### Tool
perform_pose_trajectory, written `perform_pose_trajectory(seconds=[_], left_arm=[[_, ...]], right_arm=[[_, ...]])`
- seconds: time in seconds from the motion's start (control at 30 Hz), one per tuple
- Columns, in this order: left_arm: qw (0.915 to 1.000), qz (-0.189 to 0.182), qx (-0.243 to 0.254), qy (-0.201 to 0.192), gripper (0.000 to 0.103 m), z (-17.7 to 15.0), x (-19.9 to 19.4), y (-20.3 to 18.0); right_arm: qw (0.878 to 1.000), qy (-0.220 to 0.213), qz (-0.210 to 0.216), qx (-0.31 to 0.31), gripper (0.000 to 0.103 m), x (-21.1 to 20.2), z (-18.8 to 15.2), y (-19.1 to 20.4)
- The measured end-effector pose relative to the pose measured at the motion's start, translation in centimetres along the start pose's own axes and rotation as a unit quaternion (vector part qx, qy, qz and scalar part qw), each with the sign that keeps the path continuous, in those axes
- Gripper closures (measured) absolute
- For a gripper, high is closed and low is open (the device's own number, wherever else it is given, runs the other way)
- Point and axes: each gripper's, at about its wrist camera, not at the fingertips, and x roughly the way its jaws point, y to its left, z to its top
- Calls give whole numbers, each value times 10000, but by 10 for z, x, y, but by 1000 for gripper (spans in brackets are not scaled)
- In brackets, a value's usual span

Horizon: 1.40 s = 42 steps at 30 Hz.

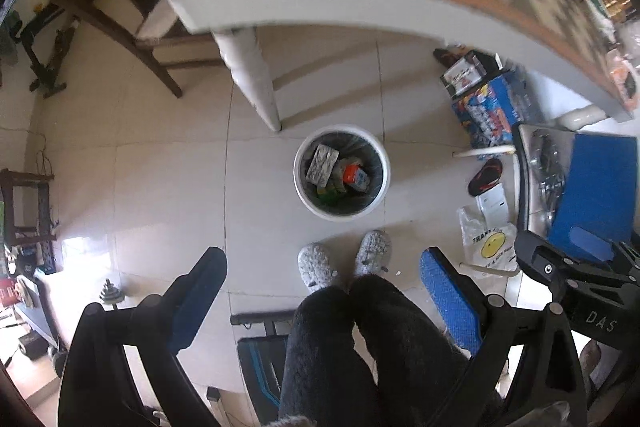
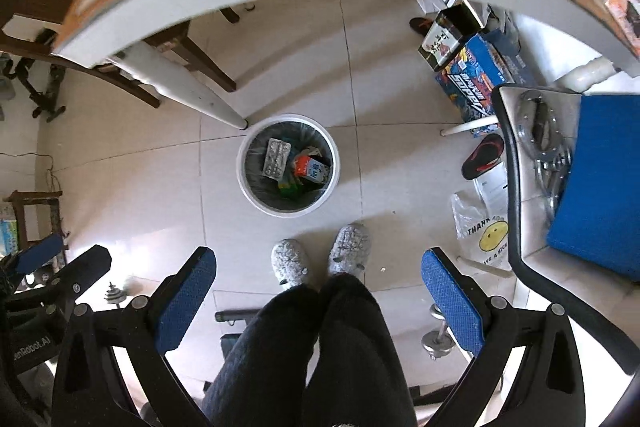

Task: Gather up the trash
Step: 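Move both tools back over the table toward the paper leaflet and Doctor box, then grasp the white paper leaflet with the left tool while the right tool grasps the Doctor box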

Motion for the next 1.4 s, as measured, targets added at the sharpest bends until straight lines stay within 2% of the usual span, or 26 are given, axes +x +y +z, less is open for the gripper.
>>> perform_pose_trajectory(seconds=[0.13,0.27,0.43,0.5,0.6,0.73,0.77,0.9,0.97,1.13,1.23,1.4], left_arm=[[9987,154,129,-468,4,16,-44,-10],[9946,261,256,-967,4,52,-81,-25],[9876,285,238,-1527,3,115,-108,-44],[9864,283,242,-1599,0,148,-111,-54],[9867,333,158,-1583,0,205,-107,-74],[9911,353,-153,-1275,0,287,-90,-106],[9928,304,-292,-1118,0,316,-80,-116],[9952,332,-651,-645,0,397,-49,-154],[9950,274,-866,-424,0,442,-27,-174],[9913,218,-1296,67,0,525,26,-204],[9852,117,-1667,384,0,561,56,-210],[9639,-182,-2524,823,1,595,93,-200]], right_arm=[[9996,-204,176,75,0,-49,2,-2],[9972,-593,357,280,0,-96,26,-11],[9925,-987,505,513,0,-139,83,-29],[9914,-1074,521,544,0,-150,112,-39],[9911,-1140,460,502,0,-160,170,-62],[9922,-1135,294,423,0,-157,256,-102],[9934,-1055,214,407,0,-154,283,-114],[9956,-882,-186,270,0,-137,389,-160],[9963,-697,-465,170,0,-120,450,-183],[9939,-185,-1053,-277,0,-62,556,-221],[9919,56,-1190,-438,0,-29,590,-234],[9932,395,-1017,-398,0,12,617,-248]])
